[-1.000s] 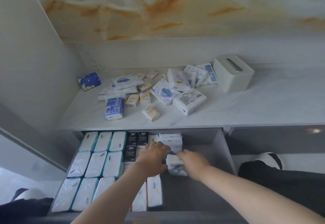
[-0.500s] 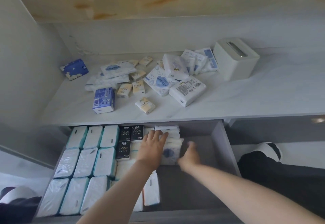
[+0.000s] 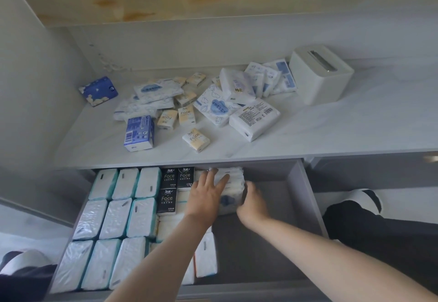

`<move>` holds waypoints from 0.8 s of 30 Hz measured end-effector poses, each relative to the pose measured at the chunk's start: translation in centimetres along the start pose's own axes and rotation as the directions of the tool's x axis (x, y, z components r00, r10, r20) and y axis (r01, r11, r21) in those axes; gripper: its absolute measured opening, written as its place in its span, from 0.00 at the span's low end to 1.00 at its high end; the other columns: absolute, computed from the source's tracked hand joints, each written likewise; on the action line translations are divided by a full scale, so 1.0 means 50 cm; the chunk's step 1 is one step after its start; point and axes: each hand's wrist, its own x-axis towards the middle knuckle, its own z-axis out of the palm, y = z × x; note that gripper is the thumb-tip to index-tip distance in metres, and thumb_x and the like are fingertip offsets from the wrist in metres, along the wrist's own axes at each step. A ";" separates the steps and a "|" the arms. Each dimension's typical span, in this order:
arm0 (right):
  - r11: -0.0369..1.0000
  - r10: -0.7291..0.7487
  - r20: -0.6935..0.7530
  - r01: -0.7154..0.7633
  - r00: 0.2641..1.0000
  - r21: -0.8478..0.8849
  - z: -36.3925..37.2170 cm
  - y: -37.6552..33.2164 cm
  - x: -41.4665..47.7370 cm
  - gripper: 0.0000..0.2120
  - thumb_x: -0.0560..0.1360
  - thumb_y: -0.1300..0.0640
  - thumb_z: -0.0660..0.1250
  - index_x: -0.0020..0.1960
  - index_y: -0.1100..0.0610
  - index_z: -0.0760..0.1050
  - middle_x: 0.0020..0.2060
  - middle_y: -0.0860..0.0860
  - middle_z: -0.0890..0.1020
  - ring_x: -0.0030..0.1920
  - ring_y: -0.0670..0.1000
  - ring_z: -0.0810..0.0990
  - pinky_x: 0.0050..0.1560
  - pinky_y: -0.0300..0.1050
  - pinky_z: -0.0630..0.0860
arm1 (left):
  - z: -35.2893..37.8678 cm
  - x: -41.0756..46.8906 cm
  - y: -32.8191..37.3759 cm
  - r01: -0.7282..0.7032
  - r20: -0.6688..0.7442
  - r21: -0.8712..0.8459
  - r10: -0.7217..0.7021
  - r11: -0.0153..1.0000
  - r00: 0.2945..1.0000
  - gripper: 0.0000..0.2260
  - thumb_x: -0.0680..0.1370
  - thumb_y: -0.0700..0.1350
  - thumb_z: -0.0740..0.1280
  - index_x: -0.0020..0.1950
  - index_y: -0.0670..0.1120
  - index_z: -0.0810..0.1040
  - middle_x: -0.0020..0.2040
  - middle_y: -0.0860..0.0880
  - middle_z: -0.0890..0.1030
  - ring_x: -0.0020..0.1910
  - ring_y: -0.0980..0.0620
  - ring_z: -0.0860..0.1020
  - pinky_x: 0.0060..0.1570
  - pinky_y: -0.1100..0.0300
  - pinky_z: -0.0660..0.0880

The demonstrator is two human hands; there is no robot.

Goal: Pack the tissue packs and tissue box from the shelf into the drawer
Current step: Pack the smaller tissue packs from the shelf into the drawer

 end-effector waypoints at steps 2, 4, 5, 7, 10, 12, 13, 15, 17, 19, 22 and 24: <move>0.995 -0.076 -0.036 0.078 0.996 0.057 0.001 -0.001 -0.004 0.31 0.73 0.63 0.66 0.73 0.50 0.62 0.68 0.53 0.69 0.63 0.55 0.75 0.55 0.41 0.71 | -0.006 0.004 0.003 0.011 0.020 -0.003 -0.011 1.000 1.000 0.42 0.75 0.41 0.67 0.80 0.55 0.44 0.77 0.44 0.50 0.75 0.43 0.54 0.71 0.52 0.61; 0.994 -0.083 0.007 0.082 0.997 0.078 0.005 0.001 -0.005 0.34 0.73 0.62 0.67 0.76 0.48 0.59 0.69 0.52 0.68 0.64 0.55 0.75 0.59 0.43 0.72 | -0.006 0.003 0.008 0.015 0.040 -0.007 -0.015 1.000 0.999 0.42 0.75 0.41 0.67 0.80 0.54 0.41 0.77 0.43 0.51 0.74 0.43 0.55 0.71 0.52 0.60; 0.995 -0.072 0.039 0.070 0.997 0.065 0.005 0.002 -0.005 0.36 0.73 0.61 0.67 0.76 0.46 0.56 0.69 0.52 0.68 0.63 0.55 0.75 0.60 0.45 0.73 | -0.004 0.001 0.009 0.018 0.043 -0.006 -0.018 1.000 0.999 0.43 0.75 0.42 0.66 0.80 0.54 0.40 0.77 0.43 0.51 0.74 0.43 0.55 0.71 0.52 0.60; 0.997 -0.069 0.061 0.068 0.996 0.022 -0.001 -0.001 -0.006 0.37 0.73 0.59 0.67 0.77 0.45 0.54 0.69 0.53 0.67 0.62 0.56 0.76 0.61 0.50 0.75 | -0.003 -0.002 0.007 0.038 0.037 -0.031 -0.037 0.999 0.999 0.42 0.76 0.41 0.65 0.80 0.54 0.40 0.78 0.44 0.50 0.75 0.43 0.53 0.73 0.51 0.58; 0.994 -0.094 0.025 0.095 0.995 -0.044 -0.016 -0.010 -0.005 0.37 0.76 0.59 0.65 0.79 0.47 0.51 0.71 0.54 0.65 0.63 0.59 0.76 0.61 0.51 0.75 | -0.008 -0.007 -0.002 0.058 0.034 -0.090 -0.055 0.994 0.998 0.37 0.76 0.43 0.63 0.79 0.54 0.46 0.77 0.45 0.53 0.75 0.44 0.54 0.72 0.52 0.59; 0.982 -0.149 0.055 0.154 0.987 -0.108 -0.025 -0.015 -0.005 0.36 0.79 0.58 0.63 0.80 0.47 0.47 0.72 0.54 0.65 0.64 0.59 0.75 0.62 0.51 0.74 | -0.016 -0.009 -0.003 0.051 0.063 -0.101 -0.045 0.994 0.997 0.36 0.76 0.42 0.63 0.79 0.54 0.48 0.77 0.46 0.55 0.74 0.45 0.56 0.71 0.53 0.60; 0.975 -0.162 0.086 0.173 0.983 -0.141 -0.030 -0.016 -0.003 0.36 0.80 0.56 0.61 0.81 0.46 0.45 0.72 0.55 0.66 0.65 0.59 0.75 0.63 0.51 0.74 | -0.020 -0.009 -0.003 0.058 0.071 -0.115 -0.050 0.992 0.996 0.36 0.76 0.41 0.63 0.79 0.53 0.49 0.76 0.46 0.56 0.74 0.45 0.56 0.71 0.53 0.61; 0.964 -0.142 0.129 0.167 0.981 -0.206 -0.046 -0.021 0.000 0.36 0.80 0.53 0.60 0.81 0.44 0.43 0.71 0.55 0.68 0.65 0.59 0.74 0.63 0.51 0.74 | -0.032 -0.006 -0.002 0.071 0.070 -0.141 -0.061 0.987 0.996 0.35 0.76 0.42 0.63 0.79 0.53 0.50 0.76 0.46 0.56 0.74 0.45 0.56 0.70 0.53 0.62; 0.937 -0.138 0.140 0.175 0.980 -0.303 -0.069 -0.029 -0.002 0.35 0.80 0.50 0.61 0.80 0.44 0.45 0.69 0.56 0.68 0.63 0.61 0.75 0.60 0.51 0.74 | -0.042 -0.004 -0.002 0.061 0.049 -0.161 -0.054 0.985 0.997 0.33 0.76 0.44 0.63 0.79 0.53 0.52 0.76 0.48 0.57 0.73 0.46 0.57 0.70 0.52 0.62; 0.880 -0.188 0.090 0.208 0.978 -0.427 -0.092 -0.040 -0.015 0.32 0.79 0.50 0.62 0.78 0.49 0.51 0.66 0.56 0.69 0.61 0.60 0.77 0.54 0.51 0.74 | -0.055 -0.007 -0.004 0.046 0.020 -0.195 -0.043 0.980 0.999 0.31 0.77 0.46 0.63 0.78 0.53 0.55 0.74 0.49 0.59 0.72 0.47 0.59 0.68 0.53 0.63; 0.781 -0.324 0.004 0.270 0.946 -0.563 -0.116 -0.062 -0.040 0.24 0.78 0.49 0.62 0.71 0.52 0.60 0.61 0.54 0.72 0.55 0.57 0.78 0.44 0.49 0.74 | -0.078 -0.012 -0.013 0.022 -0.007 -0.250 -0.024 0.968 1.000 0.29 0.77 0.46 0.63 0.76 0.53 0.59 0.72 0.51 0.62 0.70 0.49 0.62 0.65 0.54 0.68; 0.719 -0.411 0.001 0.325 0.912 -0.614 -0.120 -0.078 -0.054 0.21 0.78 0.48 0.62 0.68 0.52 0.62 0.59 0.53 0.73 0.52 0.55 0.79 0.41 0.47 0.73 | -0.094 -0.016 -0.025 0.001 -0.045 -0.287 -0.015 0.958 0.999 0.25 0.76 0.45 0.63 0.74 0.52 0.64 0.69 0.51 0.65 0.67 0.50 0.66 0.58 0.55 0.73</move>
